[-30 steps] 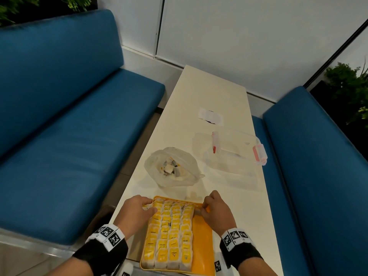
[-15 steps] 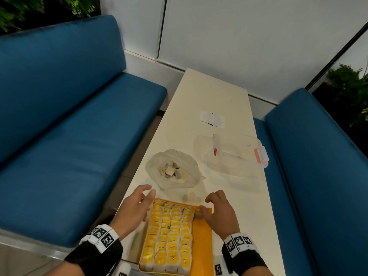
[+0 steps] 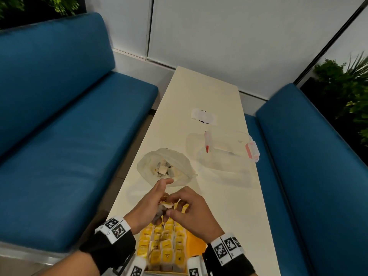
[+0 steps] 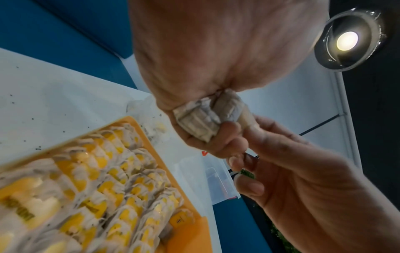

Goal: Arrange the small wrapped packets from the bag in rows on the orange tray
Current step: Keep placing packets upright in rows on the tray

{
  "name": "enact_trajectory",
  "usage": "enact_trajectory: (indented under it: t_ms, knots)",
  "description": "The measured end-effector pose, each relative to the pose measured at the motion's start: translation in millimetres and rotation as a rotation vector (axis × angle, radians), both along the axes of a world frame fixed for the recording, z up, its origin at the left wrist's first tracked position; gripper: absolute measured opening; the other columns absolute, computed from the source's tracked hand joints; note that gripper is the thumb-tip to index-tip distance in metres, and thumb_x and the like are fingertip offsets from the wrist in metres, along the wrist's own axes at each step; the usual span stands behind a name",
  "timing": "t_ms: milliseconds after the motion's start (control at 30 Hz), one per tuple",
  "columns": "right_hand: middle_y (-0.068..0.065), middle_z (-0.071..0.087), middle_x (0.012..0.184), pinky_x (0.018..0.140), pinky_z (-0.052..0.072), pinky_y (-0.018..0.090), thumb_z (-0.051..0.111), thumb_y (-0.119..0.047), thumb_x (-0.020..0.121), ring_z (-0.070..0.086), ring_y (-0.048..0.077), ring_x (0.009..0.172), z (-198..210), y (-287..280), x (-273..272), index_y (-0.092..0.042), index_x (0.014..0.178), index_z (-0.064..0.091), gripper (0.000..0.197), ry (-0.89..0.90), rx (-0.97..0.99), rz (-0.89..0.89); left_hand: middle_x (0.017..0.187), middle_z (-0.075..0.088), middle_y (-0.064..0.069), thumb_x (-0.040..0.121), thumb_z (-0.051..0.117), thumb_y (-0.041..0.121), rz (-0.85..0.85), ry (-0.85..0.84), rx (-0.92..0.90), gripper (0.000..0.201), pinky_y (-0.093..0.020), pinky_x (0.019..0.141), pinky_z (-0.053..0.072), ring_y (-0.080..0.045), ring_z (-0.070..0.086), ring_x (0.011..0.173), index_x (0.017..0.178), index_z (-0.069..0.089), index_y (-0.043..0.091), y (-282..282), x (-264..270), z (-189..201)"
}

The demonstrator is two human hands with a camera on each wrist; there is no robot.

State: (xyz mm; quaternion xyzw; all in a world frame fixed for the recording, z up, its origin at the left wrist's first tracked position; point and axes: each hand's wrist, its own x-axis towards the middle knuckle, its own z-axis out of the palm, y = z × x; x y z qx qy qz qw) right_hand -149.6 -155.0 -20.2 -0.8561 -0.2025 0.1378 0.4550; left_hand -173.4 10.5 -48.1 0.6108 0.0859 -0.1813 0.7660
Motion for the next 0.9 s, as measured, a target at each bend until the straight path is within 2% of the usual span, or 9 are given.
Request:
enact_trajectory:
  t_ms: [200,267,400,500,567,633,767,833,900]
  knots:
    - [-0.007,0.059,0.08,0.068,0.043,0.012,0.069,-0.002,0.082,0.061,0.009,0.074,-4.6,-7.4,7.0,-0.022,0.089,0.079,0.024,-0.063,0.095,-0.148,0.089,0.066,-0.013,0.101,0.025,0.063,-0.13,0.014,-0.044,0.059,-0.025,0.049,0.033,-0.023,0.054,0.061,0.122,0.065,0.024,0.7,4.5,2.0]
    - [-0.01,0.063,0.078,0.067,0.043,0.012,0.071,0.0,0.082,0.061,0.006,0.072,-1.0,-12.4,11.0,-0.022,0.09,0.079,0.024,-0.078,0.12,-0.14,0.092,0.067,-0.015,0.101,0.039,0.058,-0.157,0.051,-0.087,0.054,-0.024,0.048,0.031,-0.023,0.054,0.061,0.114,0.068,0.015,4.3,5.3,-0.8]
    - [-0.013,0.069,0.08,0.069,0.051,0.023,0.069,0.001,0.08,0.067,0.01,0.073,2.2,-21.2,17.3,-0.025,0.088,0.079,0.029,-0.049,0.096,-0.131,0.087,0.064,-0.009,0.088,0.07,0.042,-0.217,0.061,-0.109,0.038,-0.022,0.045,0.031,-0.018,0.053,0.061,0.109,0.072,0.011,12.3,7.6,-4.7]
    - [-0.014,0.07,0.082,0.07,0.052,0.022,0.067,-0.002,0.079,0.067,0.008,0.077,9.0,-23.1,16.0,-0.022,0.091,0.079,0.026,0.004,0.08,-0.106,0.079,0.062,-0.007,0.08,0.078,0.037,-0.209,0.043,-0.036,0.033,-0.022,0.046,0.03,-0.015,0.052,0.06,0.099,0.072,0.01,13.8,10.4,-4.6]
    - [-0.012,0.071,0.083,0.07,0.049,0.017,0.069,-0.002,0.082,0.065,0.005,0.077,12.9,-22.2,15.5,-0.02,0.093,0.079,0.024,0.044,0.082,-0.106,0.079,0.065,-0.01,0.084,0.079,0.029,-0.182,0.005,0.021,0.032,-0.022,0.047,0.03,-0.016,0.052,0.06,0.098,0.067,0.004,13.6,11.5,-5.1]
    - [-0.008,0.072,0.084,0.07,0.051,0.018,0.071,-0.005,0.084,0.066,0.007,0.075,12.9,-19.9,18.3,-0.022,0.094,0.078,0.022,0.065,0.06,-0.136,0.078,0.066,-0.012,0.087,0.079,0.021,-0.141,-0.031,0.057,0.029,-0.022,0.046,0.031,-0.016,0.052,0.058,0.097,0.062,-0.001,12.6,11.5,-5.3]
    - [0.002,0.07,0.08,0.065,0.054,0.026,0.073,-0.006,0.083,0.066,0.014,0.066,10.8,-14.4,22.2,-0.019,0.094,0.073,0.017,0.166,0.026,-0.205,0.074,0.067,-0.004,0.086,0.08,0.017,-0.072,-0.106,0.123,0.022,-0.023,0.044,0.031,-0.015,0.051,0.054,0.09,0.063,0.003,7.6,10.4,-1.4]
    - [0.0,0.072,0.079,0.067,0.057,0.031,0.076,-0.014,0.081,0.067,0.016,0.069,13.5,-16.6,24.5,-0.02,0.084,0.074,0.007,0.104,-0.042,-0.204,0.081,0.071,-0.002,0.084,0.082,0.018,-0.044,-0.12,0.181,0.021,-0.023,0.044,0.035,-0.014,0.053,0.054,0.091,0.066,0.006,6.3,11.0,-0.2]
    - [-0.003,0.073,0.077,0.067,0.055,0.026,0.077,-0.014,0.08,0.066,0.013,0.071,19.5,-22.3,27.7,-0.021,0.079,0.075,0.007,0.044,-0.084,-0.194,0.093,0.075,-0.002,0.08,0.086,0.022,-0.016,-0.129,0.259,0.021,-0.02,0.048,0.043,-0.01,0.058,0.055,0.094,0.072,0.013,8.2,11.8,-2.2]
